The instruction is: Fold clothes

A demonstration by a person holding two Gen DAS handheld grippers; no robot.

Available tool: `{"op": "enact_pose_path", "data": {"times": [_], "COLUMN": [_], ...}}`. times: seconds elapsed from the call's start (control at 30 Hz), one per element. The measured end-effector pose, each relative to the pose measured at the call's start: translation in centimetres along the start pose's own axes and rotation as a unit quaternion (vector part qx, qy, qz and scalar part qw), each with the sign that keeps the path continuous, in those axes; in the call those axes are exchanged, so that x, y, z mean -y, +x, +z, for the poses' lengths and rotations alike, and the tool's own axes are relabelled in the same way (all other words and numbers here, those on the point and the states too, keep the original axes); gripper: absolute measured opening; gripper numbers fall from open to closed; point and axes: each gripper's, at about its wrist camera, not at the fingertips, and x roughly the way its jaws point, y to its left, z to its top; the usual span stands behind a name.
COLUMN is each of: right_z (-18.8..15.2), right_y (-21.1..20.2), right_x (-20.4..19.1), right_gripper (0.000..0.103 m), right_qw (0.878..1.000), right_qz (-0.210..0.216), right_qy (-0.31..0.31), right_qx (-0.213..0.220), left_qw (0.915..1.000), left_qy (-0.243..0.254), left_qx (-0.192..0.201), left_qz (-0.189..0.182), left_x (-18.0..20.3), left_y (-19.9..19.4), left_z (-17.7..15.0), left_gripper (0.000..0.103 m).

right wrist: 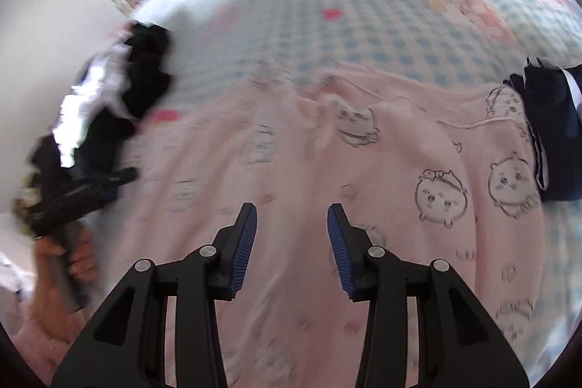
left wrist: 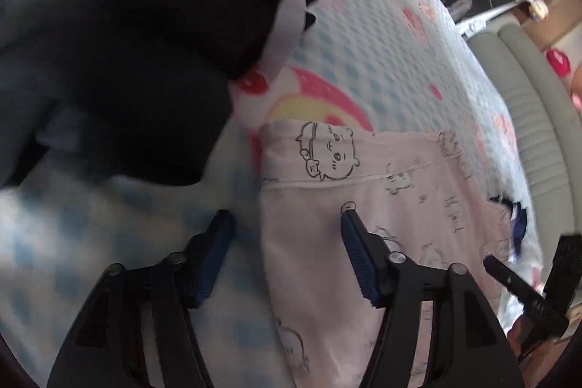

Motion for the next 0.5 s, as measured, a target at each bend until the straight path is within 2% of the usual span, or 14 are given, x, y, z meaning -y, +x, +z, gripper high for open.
{"op": "enact_pose_path", "data": {"times": [0.03, 0.1, 0.17, 0.23, 0.27, 0.33, 0.4, 0.43, 0.5], "right_z": [-0.1, -0.4, -0.3, 0.0, 0.0, 0.0, -0.1, -0.3, -1.0], "right_y": [0.9, 2.1, 2.0, 1.6, 1.4, 1.0, 1.1, 1.4, 0.7], "right_x": [0.3, 0.5, -0.6, -1.8, -2.1, -2.5, -2.6, -2.5, -2.4], "right_gripper": [0.041, 0.041, 0.042, 0.042, 0.046, 0.047, 0.047, 0.047, 0.047], "right_qw": [1.0, 0.999, 1.0, 0.999, 0.999, 0.999, 0.999, 0.999, 0.999], "right_qz": [0.011, 0.025, 0.01, 0.005, 0.007, 0.011, 0.003, -0.006, -0.001], "right_qy": [0.009, 0.018, -0.02, -0.043, -0.045, -0.047, -0.047, -0.045, -0.035], "right_qx": [-0.009, -0.022, -0.011, -0.003, 0.001, 0.01, 0.009, 0.003, 0.003], "left_qw": [0.9998, 0.999, 0.9971, 0.9941, 0.9925, 0.994, 0.9974, 0.9982, 0.9986], "left_qy": [0.014, 0.022, 0.025, 0.029, 0.03, 0.038, 0.028, 0.021, 0.011], "left_qx": [0.013, 0.036, 0.069, 0.104, 0.117, 0.1, 0.058, 0.043, 0.027], "left_qz": [0.003, -0.013, -0.016, 0.006, 0.02, 0.021, 0.032, 0.038, 0.043], "left_x": [0.1, 0.0, -0.2, -0.3, -0.4, -1.0, -2.0, -2.2, -2.0], "left_y": [-0.4, -1.6, -3.9, -6.0, -6.8, -6.5, -4.6, -4.1, -4.4], "left_z": [-0.2, -0.3, 0.3, 0.6, 0.7, 1.2, 1.2, 1.0, 0.2], "left_gripper": [0.011, 0.005, 0.003, 0.002, 0.002, 0.003, 0.005, 0.01, 0.013]}}
